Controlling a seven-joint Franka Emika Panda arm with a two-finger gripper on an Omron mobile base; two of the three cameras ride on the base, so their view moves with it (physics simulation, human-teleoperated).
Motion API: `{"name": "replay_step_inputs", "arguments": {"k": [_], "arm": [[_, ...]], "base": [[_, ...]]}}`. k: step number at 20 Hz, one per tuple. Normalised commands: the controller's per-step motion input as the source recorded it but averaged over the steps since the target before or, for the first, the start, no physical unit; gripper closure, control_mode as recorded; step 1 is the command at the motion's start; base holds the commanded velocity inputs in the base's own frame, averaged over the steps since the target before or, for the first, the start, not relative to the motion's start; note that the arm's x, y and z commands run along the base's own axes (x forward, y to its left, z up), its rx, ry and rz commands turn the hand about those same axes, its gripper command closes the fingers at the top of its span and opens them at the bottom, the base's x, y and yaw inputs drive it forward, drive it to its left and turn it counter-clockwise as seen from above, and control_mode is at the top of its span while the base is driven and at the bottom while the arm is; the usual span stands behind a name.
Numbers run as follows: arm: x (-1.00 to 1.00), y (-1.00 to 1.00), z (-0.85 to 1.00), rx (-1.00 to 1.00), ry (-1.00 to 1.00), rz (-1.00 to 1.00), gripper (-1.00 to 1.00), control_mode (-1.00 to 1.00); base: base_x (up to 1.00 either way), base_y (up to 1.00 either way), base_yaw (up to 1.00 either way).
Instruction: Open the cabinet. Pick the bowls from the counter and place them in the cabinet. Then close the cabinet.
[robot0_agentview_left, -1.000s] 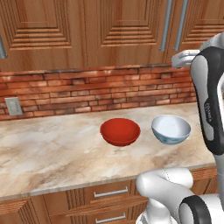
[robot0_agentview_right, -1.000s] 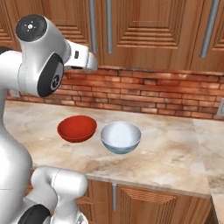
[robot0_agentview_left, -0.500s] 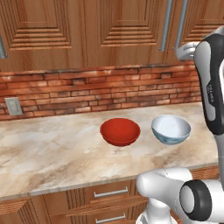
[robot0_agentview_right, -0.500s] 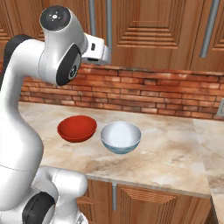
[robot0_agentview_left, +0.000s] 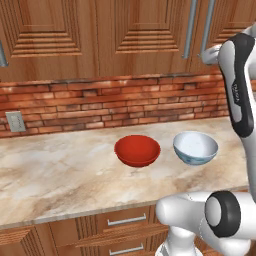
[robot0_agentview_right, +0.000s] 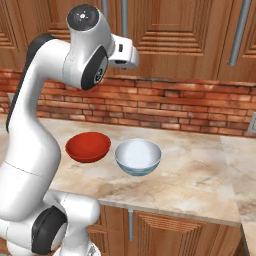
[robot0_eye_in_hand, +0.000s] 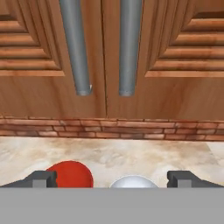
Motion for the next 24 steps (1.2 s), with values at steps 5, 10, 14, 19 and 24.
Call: {"name": "replay_step_inputs", "arguments": {"k": [5, 10, 14, 19, 24], "arm": [[0.43, -0.11, 0.0, -0.08, -0.04, 0.0, -1.0, -1.0], [0.39, -0.11, 0.04, 0.02, 0.0, 0.0, -1.0, -1.0], [0.37, -0.06, 0.07, 0.11, 0.0, 0.01, -1.0, -1.0], [0.4, 0.0, 0.24, 0.0, -0.02, 0.04, -1.0, -1.0], [0.27, -0.01, 0.1, 0.0, -0.15, 0.15, -1.0, -1.0]], "base": [[0.0, 0.0, 0.0], [0.0, 0.0, 0.0], [0.0, 0.0, 0.0], [0.0, 0.0, 0.0], [0.0, 0.0, 0.0]]}}
